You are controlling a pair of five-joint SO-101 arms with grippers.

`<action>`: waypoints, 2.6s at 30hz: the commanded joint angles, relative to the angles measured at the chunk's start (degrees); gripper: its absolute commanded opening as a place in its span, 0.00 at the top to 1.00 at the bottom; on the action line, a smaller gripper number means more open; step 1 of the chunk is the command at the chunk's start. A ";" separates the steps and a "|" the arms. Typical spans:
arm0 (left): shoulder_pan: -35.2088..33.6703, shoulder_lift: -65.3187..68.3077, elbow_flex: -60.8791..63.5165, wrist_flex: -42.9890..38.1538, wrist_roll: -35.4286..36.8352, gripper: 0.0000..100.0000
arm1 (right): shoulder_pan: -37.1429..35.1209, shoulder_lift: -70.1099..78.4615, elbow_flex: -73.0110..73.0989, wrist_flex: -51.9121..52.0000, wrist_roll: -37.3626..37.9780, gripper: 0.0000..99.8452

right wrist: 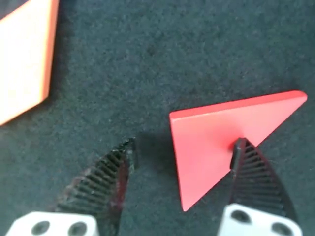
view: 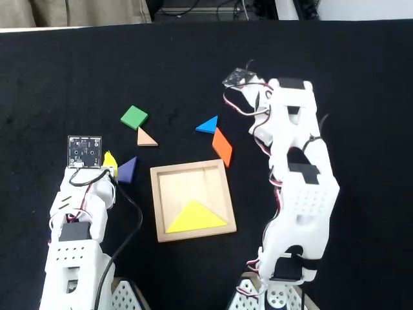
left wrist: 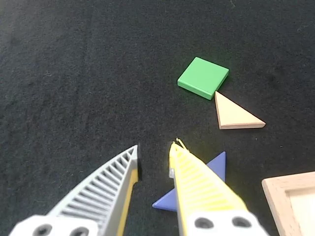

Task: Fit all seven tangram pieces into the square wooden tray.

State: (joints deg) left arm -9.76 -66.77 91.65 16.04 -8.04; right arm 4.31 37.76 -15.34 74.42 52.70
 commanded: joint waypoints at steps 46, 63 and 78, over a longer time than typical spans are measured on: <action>1.10 -0.70 0.66 -1.32 -0.44 0.88 | -6.86 -43.47 39.25 -5.98 -34.20 0.66; 1.10 -0.70 0.57 -1.32 -0.44 0.88 | -3.52 -15.78 10.15 2.46 -27.52 0.63; 1.10 -0.70 0.57 -1.32 -0.44 0.88 | -3.34 -6.64 5.49 1.93 -27.87 0.63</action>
State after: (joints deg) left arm -9.32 -66.86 92.70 16.04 -8.04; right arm 0.70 30.81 -6.99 76.26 24.66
